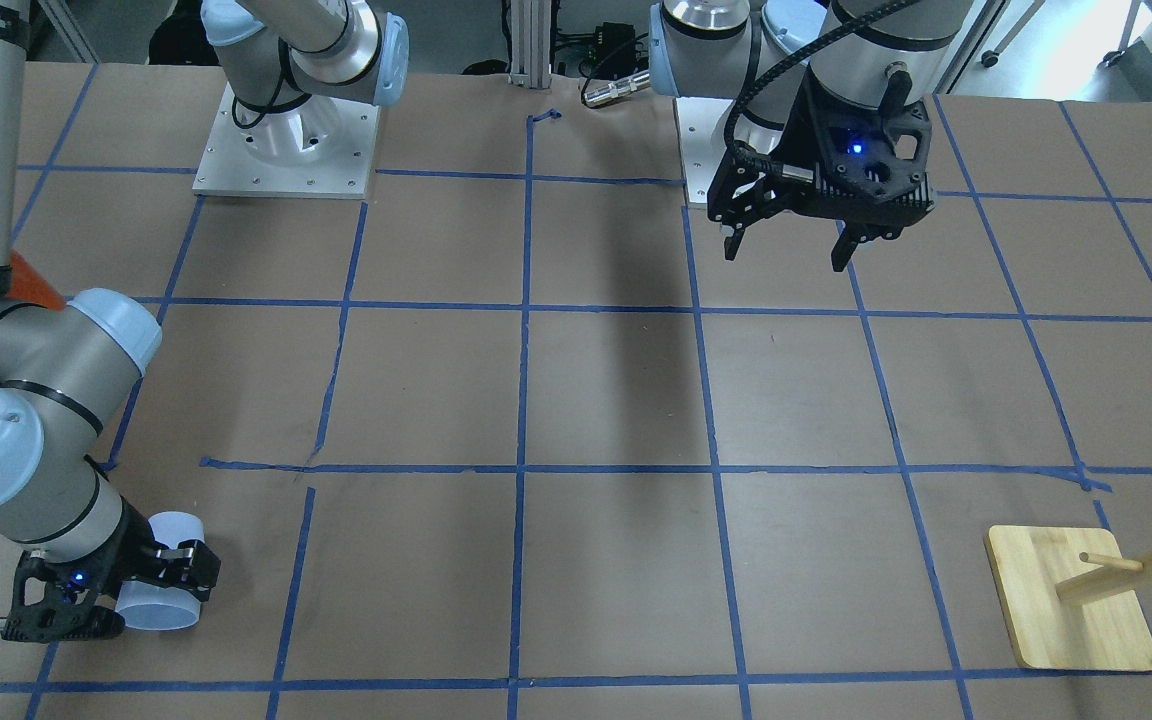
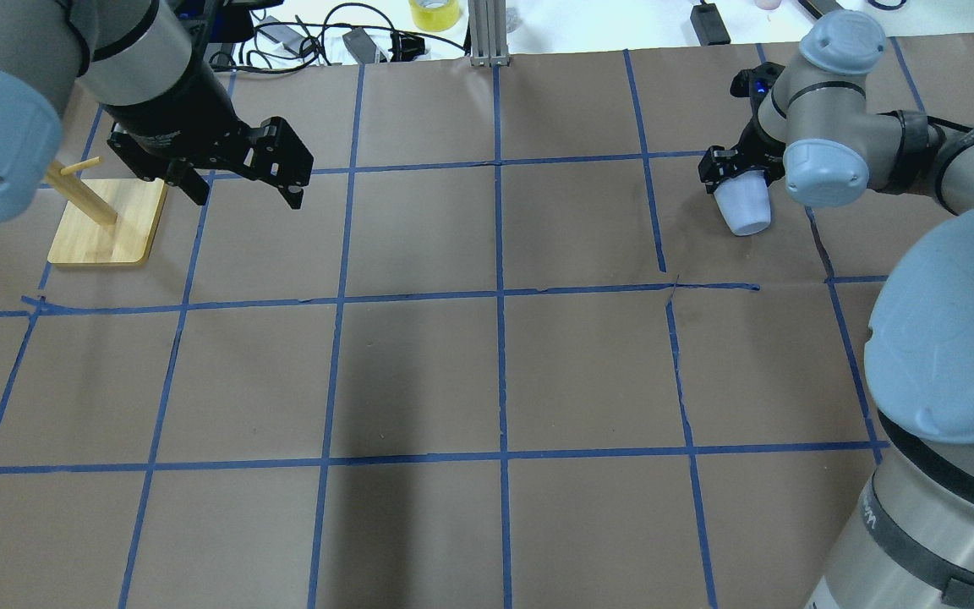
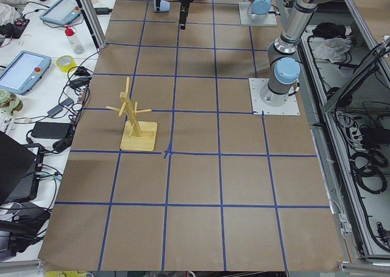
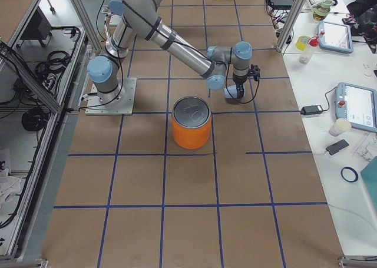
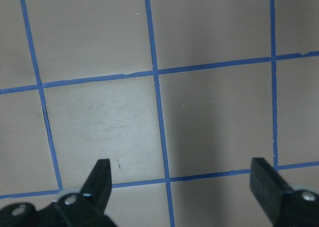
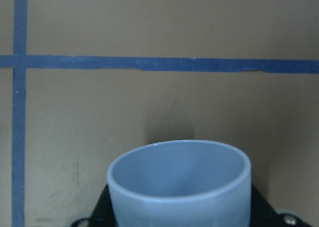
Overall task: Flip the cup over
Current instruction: 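Lower the right gripper onto the white cup lying on its side and grasp it, then carry the white cup with the right gripper toward the table center and lower it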
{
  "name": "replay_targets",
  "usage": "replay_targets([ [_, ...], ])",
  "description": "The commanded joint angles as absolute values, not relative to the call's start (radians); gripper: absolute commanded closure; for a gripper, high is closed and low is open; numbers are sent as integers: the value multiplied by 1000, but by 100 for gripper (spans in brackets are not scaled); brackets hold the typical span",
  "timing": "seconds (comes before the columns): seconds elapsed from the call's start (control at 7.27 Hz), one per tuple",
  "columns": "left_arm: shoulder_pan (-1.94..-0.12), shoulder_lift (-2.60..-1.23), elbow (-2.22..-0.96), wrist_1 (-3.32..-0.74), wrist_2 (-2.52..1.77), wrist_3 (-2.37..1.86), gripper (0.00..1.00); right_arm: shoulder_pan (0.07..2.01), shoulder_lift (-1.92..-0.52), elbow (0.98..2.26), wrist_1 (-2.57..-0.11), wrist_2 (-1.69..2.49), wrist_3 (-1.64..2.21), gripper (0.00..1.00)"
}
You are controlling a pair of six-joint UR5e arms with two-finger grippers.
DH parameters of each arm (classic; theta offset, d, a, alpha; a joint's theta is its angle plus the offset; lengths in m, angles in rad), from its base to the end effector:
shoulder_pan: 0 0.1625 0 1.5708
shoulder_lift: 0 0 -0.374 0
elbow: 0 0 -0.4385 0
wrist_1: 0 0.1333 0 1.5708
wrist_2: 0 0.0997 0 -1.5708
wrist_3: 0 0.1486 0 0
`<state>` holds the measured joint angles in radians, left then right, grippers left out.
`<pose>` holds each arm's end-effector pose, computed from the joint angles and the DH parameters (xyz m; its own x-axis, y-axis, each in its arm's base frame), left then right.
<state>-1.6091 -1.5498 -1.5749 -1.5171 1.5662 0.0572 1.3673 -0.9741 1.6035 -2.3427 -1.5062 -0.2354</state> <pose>-0.1546 -0.5350 0.4026 -0.9954 0.0955 0.0005 0.0953 0.9929 -0.0707 0.0016 -0.6991 0.0811 -0.9988 -0.0387 -0.0290 -0.0338 0.9876 -0.1530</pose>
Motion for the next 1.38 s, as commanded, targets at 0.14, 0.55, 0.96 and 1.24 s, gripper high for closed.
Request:
replay_targets([
  [0.14,-1609,-1551,-1575,-1517,1566,57,0,1516,-1067,1611,-2330,-1448,-347,36],
  [0.55,-1606,-1551,-1575,-1509,1569,64,0,1844,-1075,1592,-2353,-1466,-370,36],
  [0.96,-1600,-1551,-1575,-1509,1562,67,0,1962,-1058,1609,-2456,-1482,-659,37],
  [1.24,-1598,-1551,-1577,-1511,1562,67,0,1974,-1013,1609,-2537,-1476,-1046,36],
])
